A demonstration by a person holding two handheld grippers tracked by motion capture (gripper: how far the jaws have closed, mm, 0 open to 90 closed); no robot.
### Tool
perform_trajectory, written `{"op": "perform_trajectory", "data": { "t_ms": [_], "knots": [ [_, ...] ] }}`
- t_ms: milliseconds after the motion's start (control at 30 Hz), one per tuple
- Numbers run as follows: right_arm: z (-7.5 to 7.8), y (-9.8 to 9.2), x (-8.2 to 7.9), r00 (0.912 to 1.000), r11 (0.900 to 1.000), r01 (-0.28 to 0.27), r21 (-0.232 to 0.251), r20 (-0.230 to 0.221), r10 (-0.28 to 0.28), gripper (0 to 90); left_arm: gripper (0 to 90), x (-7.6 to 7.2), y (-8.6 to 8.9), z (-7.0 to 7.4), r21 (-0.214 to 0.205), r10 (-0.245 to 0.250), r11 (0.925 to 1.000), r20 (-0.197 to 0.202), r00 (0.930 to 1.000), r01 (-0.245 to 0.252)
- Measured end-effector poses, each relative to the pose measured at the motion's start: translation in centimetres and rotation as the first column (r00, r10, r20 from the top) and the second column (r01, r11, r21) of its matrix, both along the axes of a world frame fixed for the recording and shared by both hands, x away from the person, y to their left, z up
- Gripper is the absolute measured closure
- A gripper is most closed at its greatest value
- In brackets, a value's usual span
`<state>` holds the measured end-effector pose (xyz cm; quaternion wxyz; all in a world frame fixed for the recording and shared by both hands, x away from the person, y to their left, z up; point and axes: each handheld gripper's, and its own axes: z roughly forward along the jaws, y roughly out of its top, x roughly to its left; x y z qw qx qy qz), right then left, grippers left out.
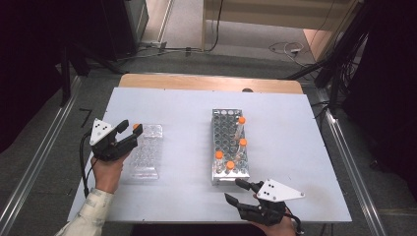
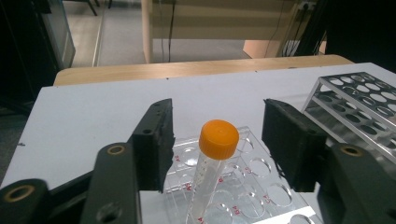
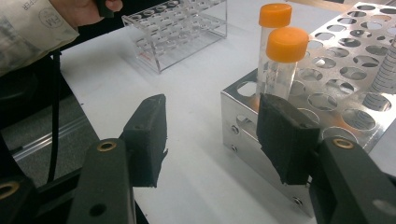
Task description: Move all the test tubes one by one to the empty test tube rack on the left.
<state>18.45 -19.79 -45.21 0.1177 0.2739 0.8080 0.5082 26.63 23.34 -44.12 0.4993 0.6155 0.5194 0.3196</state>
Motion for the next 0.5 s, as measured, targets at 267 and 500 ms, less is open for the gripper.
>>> {"op": "perform_trajectory", "data": {
  "t_ms": [267,500],
  "knots": [
    [0.0,-0.16,0.09,0.9999,0.9999,0.012,0.005,0.003,-0.012,41.7,24.6,-0.18,0.42,0.22,-0.052,0.019,0.9984,-0.005,0.9998,-0.019],
    [-0.08,-0.34,0.24,0.9994,0.9994,0.035,0.007,0.002,-0.035,41.6,20.6,-0.66,0.23,0.39,-0.062,0.005,0.998,-0.003,1.0,-0.005]
  ]
}}
